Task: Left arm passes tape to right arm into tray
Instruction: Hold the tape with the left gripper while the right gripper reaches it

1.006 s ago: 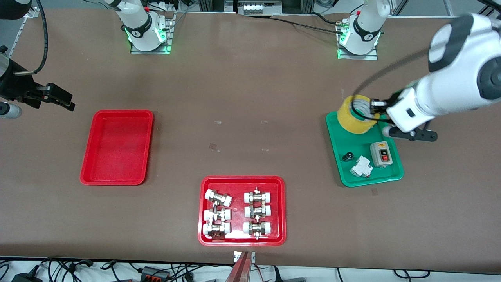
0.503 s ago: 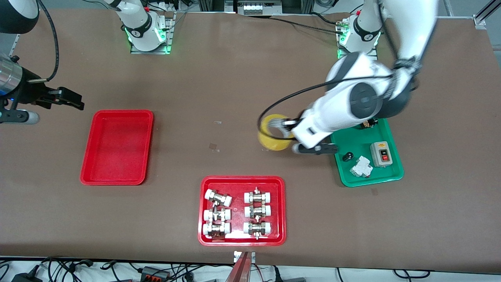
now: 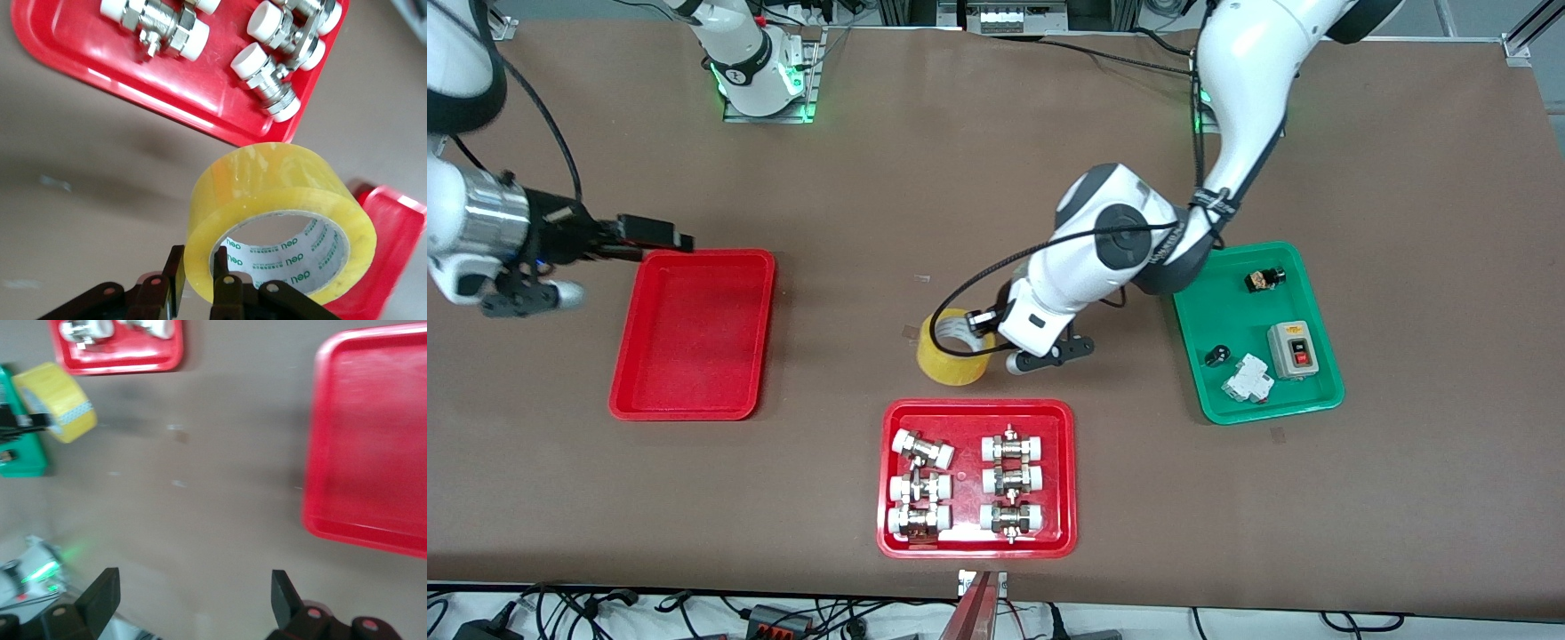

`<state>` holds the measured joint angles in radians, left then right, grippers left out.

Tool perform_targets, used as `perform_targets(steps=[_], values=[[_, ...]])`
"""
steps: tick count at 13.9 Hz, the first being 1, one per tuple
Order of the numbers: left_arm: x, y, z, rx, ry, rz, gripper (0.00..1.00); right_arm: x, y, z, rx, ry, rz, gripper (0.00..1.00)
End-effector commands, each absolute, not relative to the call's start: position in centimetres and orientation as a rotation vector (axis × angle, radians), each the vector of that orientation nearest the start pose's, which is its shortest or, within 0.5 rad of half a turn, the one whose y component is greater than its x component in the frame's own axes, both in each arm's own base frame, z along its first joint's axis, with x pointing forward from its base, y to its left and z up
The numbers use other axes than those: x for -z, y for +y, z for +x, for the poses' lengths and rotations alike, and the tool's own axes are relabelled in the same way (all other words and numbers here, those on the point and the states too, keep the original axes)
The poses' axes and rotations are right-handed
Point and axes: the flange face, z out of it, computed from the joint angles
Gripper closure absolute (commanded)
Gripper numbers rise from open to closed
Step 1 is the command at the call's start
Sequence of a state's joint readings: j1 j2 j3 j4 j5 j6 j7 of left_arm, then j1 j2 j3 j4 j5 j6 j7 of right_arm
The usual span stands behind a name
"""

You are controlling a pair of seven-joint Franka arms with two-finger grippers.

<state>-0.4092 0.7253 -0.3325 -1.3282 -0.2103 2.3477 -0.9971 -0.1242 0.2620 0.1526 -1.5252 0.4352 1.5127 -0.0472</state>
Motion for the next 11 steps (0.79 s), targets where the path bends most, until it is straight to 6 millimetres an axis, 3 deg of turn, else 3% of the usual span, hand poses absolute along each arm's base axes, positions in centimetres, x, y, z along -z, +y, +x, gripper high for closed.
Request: perform_targets(steps=[1,6,11], values=[[-37.9,-48.1,60.8,-0.158,-1.220,-3.493,0.92,-47.1,5.8,62.8,-0.318,-0.156,-2.476,0.00],[-36.0,-50.4,59.5,-0.208,-1.305,-3.468,0.85,-40.4,8.2,66.0,-0.156,-0.302,-2.229,0.00],[-35.9,-51.3,58.8,-0.262,-1.361,-3.448,0.81,-35.8,12.0,67.7,0.015,-0.372,-2.071,0.00]])
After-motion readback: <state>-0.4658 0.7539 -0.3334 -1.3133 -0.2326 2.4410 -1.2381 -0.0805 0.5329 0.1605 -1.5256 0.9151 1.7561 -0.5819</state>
